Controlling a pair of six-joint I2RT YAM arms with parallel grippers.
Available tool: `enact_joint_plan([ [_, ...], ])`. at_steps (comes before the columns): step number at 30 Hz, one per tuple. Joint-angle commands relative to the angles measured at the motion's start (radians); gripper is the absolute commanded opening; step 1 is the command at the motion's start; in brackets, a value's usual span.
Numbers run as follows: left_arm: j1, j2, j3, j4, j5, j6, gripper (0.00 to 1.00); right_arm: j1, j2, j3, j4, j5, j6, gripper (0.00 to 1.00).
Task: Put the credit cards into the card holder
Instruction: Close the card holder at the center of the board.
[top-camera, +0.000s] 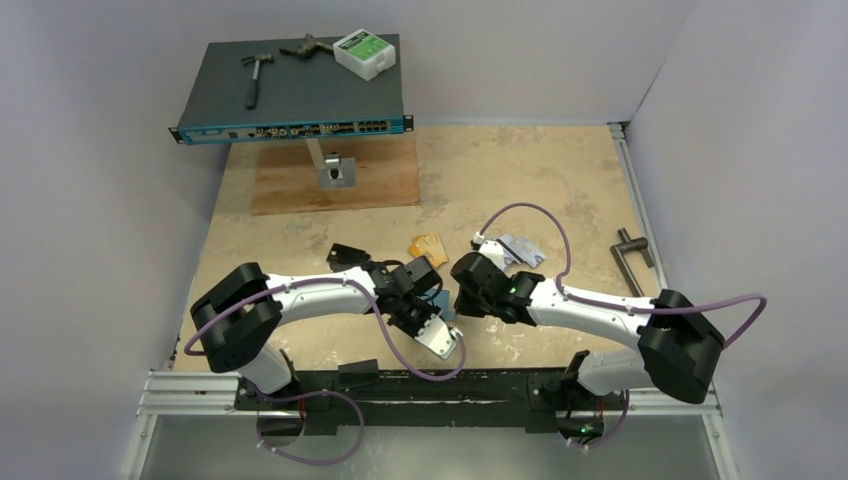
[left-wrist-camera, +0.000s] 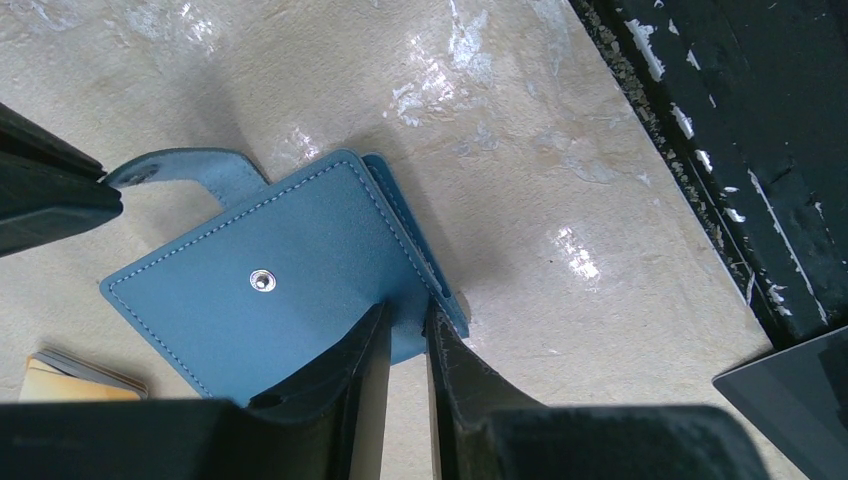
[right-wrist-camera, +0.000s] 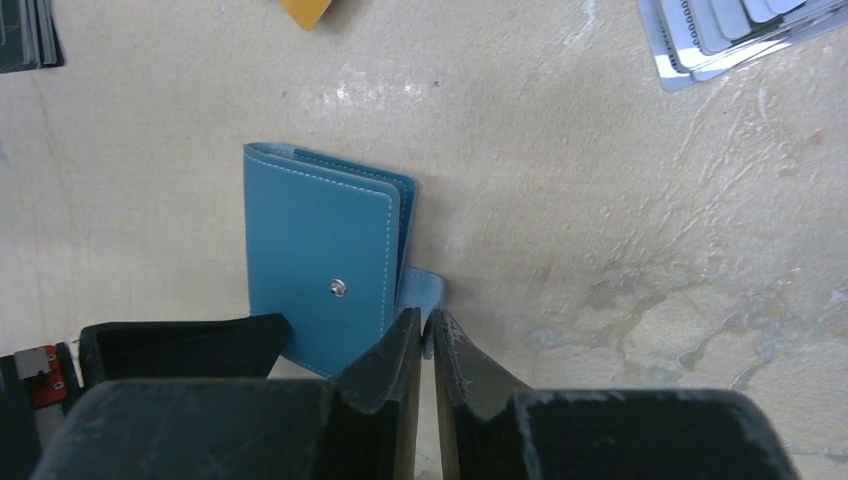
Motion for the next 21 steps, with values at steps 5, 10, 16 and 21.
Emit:
enact_joint_plan([
  [5, -0.001, -0.015, 0.001, 0.013, -0.034, 0.004, 0.17, -0.007, 0.002, 0.055, -0.031, 0.042, -0.036, 0.29],
  [10, -0.001, -0.011, 0.004, 0.017, -0.038, -0.001, 0.17, -0.006, 0.046, 0.081, -0.027, 0.03, -0.049, 0.29],
  [16, -0.001, -0.005, 0.017, 0.016, -0.042, -0.008, 0.17, -0.006, 0.083, 0.096, -0.016, 0.013, -0.061, 0.29],
  [21, -0.001, -0.002, 0.019, 0.014, -0.041, -0.012, 0.17, -0.006, 0.058, 0.079, -0.024, 0.02, -0.052, 0.21],
])
